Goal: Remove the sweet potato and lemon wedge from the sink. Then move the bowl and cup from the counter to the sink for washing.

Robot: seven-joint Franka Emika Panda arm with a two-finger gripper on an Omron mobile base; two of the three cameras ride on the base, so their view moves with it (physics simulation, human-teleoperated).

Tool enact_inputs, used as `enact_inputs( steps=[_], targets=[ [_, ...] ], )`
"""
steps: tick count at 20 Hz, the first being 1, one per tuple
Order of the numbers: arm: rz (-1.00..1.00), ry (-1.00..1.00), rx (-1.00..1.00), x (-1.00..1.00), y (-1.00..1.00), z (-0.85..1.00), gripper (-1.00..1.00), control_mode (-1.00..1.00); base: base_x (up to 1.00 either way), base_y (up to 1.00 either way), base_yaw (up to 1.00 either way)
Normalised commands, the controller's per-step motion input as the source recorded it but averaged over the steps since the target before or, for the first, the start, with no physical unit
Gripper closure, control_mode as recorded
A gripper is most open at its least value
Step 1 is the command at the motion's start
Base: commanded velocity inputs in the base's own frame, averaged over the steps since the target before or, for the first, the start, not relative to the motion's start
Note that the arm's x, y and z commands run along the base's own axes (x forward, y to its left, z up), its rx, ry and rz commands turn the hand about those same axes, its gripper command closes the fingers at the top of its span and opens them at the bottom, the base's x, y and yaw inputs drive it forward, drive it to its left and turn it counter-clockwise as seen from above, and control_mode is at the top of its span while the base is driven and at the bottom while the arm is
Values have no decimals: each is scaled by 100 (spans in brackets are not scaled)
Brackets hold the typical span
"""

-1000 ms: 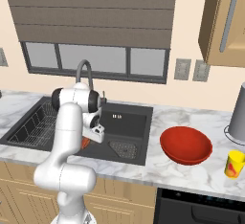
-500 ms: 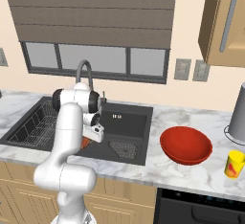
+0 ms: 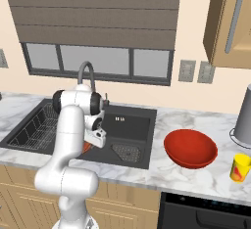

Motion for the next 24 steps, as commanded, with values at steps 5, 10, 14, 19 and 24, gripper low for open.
enact_inputs(
  steps=[5, 10, 14, 19, 24],
  targets=[
    [-3, 0, 5, -13, 0, 0, 100, -100, 0, 0, 0],
    [-2, 0, 6, -12, -5, 1, 100, -100, 0, 0, 0],
    [-1, 0, 7, -7, -5, 5, 100, -100, 0, 0, 0],
    [0, 0, 7, 0, -4, 17, 100, -100, 0, 0, 0],
    [0, 0, 9, 0, -6, 23, 100, -100, 0, 0, 0]
  ],
)
